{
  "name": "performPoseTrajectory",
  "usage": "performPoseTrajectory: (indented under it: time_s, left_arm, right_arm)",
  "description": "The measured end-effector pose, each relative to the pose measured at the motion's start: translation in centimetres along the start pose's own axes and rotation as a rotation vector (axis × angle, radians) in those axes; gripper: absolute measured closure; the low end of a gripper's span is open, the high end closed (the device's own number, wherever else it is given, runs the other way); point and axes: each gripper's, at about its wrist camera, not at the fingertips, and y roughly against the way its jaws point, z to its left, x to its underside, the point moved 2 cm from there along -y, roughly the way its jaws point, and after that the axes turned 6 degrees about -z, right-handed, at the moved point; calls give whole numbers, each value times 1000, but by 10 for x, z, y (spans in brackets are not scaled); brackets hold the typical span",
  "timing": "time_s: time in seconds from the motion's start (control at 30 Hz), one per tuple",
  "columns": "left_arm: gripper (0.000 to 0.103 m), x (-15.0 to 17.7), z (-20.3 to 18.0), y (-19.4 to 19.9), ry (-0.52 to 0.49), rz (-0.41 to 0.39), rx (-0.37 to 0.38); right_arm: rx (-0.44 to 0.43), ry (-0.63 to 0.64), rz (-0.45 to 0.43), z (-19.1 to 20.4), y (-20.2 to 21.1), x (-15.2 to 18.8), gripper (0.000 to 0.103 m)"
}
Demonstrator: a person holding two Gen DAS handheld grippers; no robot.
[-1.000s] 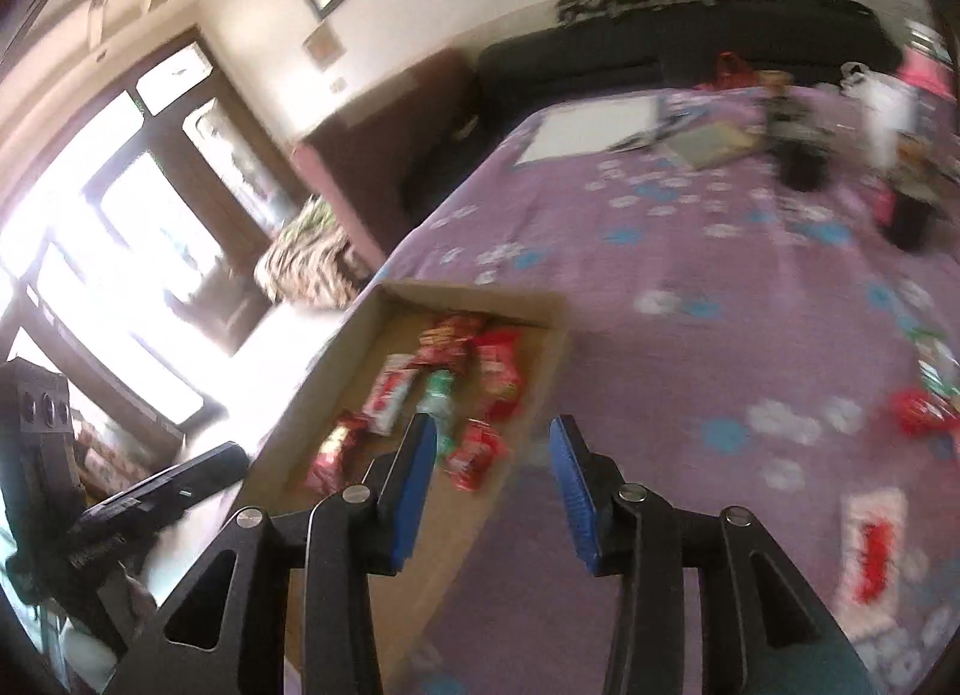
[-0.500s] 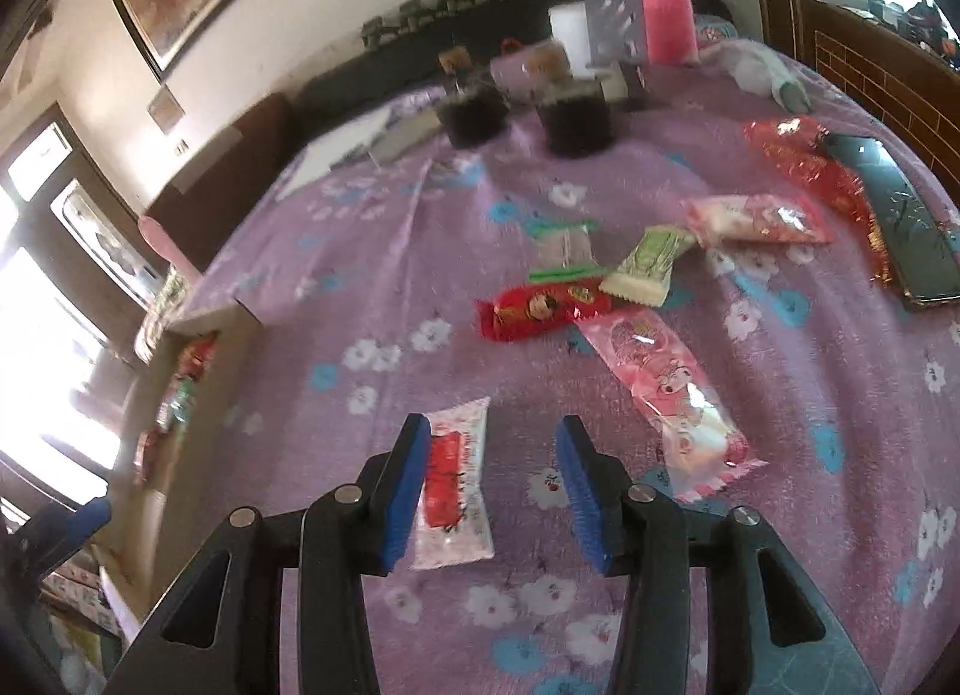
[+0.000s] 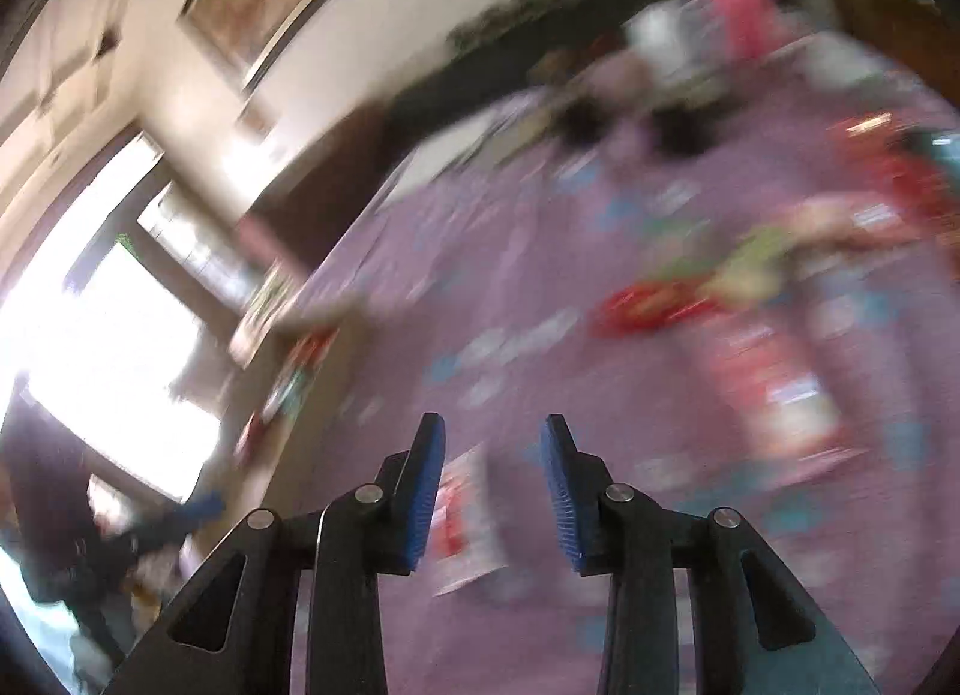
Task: Organize snacks
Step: 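Grasp the pink character-printed bag with the right tool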
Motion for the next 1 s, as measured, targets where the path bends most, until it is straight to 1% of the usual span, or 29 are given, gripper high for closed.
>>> performPoseTrajectory:
  time_s: [0.07, 0.1, 0.2, 0.27, 0.33, 0.4, 0.43, 0.53, 0.6, 0.63, 0.7, 0.73, 0.8, 1.0]
  left_arm:
    - [31, 1, -4, -5, -3, 9, 12]
    - [31, 3, -6, -8, -4, 18, 18]
    - [31, 6, -11, -18, -11, 46, 24]
    - [31, 8, -15, -22, -18, 61, 24]
    - [31, 10, -18, -23, -28, 69, 18]
    - [31, 12, -20, -25, -31, 74, 13]
    - [31, 12, -20, -26, -29, 78, 10]
    - [31, 13, -22, -34, -17, 90, 5]
    - [31, 14, -25, -43, -19, 102, -9]
    - [31, 15, -27, -47, -25, 109, -15]
    - [31, 16, -34, -60, -44, 124, -30]
    - [31, 16, -37, -65, -51, 130, -36]
    - [31, 16, -45, -78, -68, 143, -56]
    - [31, 11, -63, -108, -128, 119, -143]
  right_arm:
    - [123, -30, -36, -30, 11, -11, 65]
    - [162, -39, -43, -41, 13, -13, 65]
    - [229, -28, -45, -57, 11, -11, 65]
    - [240, -6, -30, -62, 1, -13, 64]
    - [232, 15, -8, -61, -10, -12, 64]
    - [216, 38, 14, -56, -23, -11, 59]
    - [214, 50, 23, -54, -27, -10, 53]
    - [230, 82, 43, -52, -37, -3, 51]
    - [249, 119, 38, -47, -39, 0, 51]
    - [259, 137, 40, -44, -39, 1, 53]
    - [286, 153, 38, -42, -39, 4, 67]
    - [282, 150, 37, -42, -38, 5, 70]
    - [273, 126, 32, -45, -35, 6, 71]
    - [265, 104, 31, -49, -30, 6, 70]
